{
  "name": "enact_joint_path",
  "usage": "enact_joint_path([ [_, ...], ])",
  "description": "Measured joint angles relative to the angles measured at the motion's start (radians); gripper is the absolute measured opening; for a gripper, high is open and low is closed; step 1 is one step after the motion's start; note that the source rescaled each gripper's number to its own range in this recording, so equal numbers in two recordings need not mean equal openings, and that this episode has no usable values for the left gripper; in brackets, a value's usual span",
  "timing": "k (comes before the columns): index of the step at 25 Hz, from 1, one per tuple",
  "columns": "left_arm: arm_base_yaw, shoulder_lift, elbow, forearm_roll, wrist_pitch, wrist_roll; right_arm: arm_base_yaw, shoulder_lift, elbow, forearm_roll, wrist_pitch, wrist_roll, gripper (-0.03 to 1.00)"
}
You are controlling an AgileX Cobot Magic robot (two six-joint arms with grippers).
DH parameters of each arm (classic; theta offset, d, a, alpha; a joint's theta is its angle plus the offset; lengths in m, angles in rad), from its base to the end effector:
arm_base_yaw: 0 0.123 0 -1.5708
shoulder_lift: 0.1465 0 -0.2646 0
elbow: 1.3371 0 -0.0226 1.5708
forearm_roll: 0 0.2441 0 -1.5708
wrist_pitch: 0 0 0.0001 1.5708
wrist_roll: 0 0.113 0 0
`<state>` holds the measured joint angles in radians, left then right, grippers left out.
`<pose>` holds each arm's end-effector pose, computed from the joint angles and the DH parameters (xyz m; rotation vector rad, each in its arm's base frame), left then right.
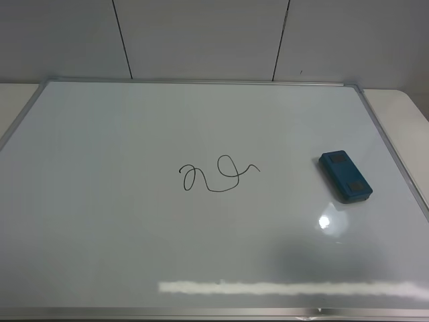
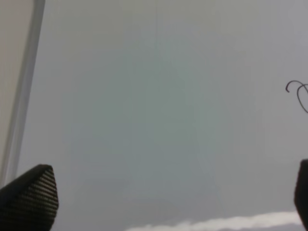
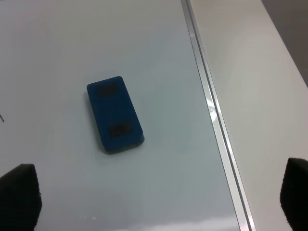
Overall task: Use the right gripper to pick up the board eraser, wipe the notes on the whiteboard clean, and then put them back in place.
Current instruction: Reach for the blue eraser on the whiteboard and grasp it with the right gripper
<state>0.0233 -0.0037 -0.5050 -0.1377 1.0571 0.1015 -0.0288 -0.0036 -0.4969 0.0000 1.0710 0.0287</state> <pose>0.0284 -0.0129 0.2668 0.0859 2.0236 -0.0856 0.0287 -0.0008 0.2622 0.0590 2.0533 -0.0001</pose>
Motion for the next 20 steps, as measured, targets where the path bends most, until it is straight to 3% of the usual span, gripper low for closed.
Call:
enact_joint_path([
  [13, 0.0, 0.0, 0.0, 0.0, 0.0, 0.0, 0.0, 0.005, 0.0, 0.015, 0.0, -0.02, 1.0],
  [20, 0.0, 0.0, 0.0, 0.0, 0.0, 0.0, 0.0, 0.122, 0.0, 0.034, 0.0, -0.029, 1.0],
])
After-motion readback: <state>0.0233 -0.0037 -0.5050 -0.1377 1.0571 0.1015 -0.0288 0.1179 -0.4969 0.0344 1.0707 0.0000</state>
